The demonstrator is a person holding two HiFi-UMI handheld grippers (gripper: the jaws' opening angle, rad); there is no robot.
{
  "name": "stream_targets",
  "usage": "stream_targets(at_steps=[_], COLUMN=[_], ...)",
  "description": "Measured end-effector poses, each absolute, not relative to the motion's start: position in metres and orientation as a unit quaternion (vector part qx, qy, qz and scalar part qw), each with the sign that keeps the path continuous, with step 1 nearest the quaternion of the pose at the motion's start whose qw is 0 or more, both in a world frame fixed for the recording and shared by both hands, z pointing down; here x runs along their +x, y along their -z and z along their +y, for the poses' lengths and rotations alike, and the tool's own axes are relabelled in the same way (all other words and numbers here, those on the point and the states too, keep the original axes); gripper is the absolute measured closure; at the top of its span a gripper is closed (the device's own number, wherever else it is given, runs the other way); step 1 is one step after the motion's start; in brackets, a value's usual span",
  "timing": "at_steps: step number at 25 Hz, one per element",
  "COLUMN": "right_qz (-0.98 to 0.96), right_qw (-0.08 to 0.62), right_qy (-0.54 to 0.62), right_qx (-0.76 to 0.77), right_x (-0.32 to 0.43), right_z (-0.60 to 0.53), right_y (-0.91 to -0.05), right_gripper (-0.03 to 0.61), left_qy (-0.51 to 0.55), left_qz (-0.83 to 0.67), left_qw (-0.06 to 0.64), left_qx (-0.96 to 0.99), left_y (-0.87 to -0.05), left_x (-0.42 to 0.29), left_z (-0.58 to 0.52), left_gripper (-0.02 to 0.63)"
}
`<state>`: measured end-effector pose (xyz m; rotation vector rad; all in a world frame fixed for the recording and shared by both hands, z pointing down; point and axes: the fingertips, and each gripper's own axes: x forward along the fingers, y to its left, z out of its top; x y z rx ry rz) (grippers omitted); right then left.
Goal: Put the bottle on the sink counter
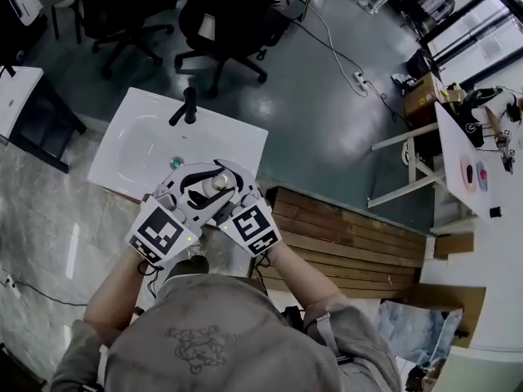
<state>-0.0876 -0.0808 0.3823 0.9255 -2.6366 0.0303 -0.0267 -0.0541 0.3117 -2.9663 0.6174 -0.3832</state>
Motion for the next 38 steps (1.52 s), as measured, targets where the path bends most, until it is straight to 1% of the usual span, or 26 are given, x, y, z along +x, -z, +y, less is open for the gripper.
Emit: stream_targets(at_steps=[9,16,22,27,38], right_qz=[-0.920,-0.917,-0.926,-0.931,-0.944], right_qw=[0.178,0.191,0.179,0.178,0.173], right_qy=[0.008,0.026,0.025,0.023,0.029], right_qx=[0.349,0.349,0.332,0.319,0.279], right_x=[-0.087,-0.077,-0.068,-0.057,-0.055], right_z=[-0.148,-0.186,-0.217,-0.243,-0.291], right_y=[-0.392,-0.416,-0.437,-0.458,-0.503], right_gripper=[0.261,0.261,0.261,0.261,0.261], left_qy=[0.131,0.145,0.179,0.166,0.198], left_qz=[0.197,0.213,0.241,0.251,0.304], left_qw=[0.050,0.036,0.024,0.016,-0.001], left_qx=[-0.970,-0.966,-0.954,-0.954,-0.932], left_y=[-0.322,-0.347,-0.375,-0.391,-0.440], left_x=[-0.029,-0.020,-0.013,0.003,0.005], left_z=[-0.117,-0.155,-0.189,-0.218,-0.271], left_gripper=[0.460,0.462,0.462,0.462,0.462])
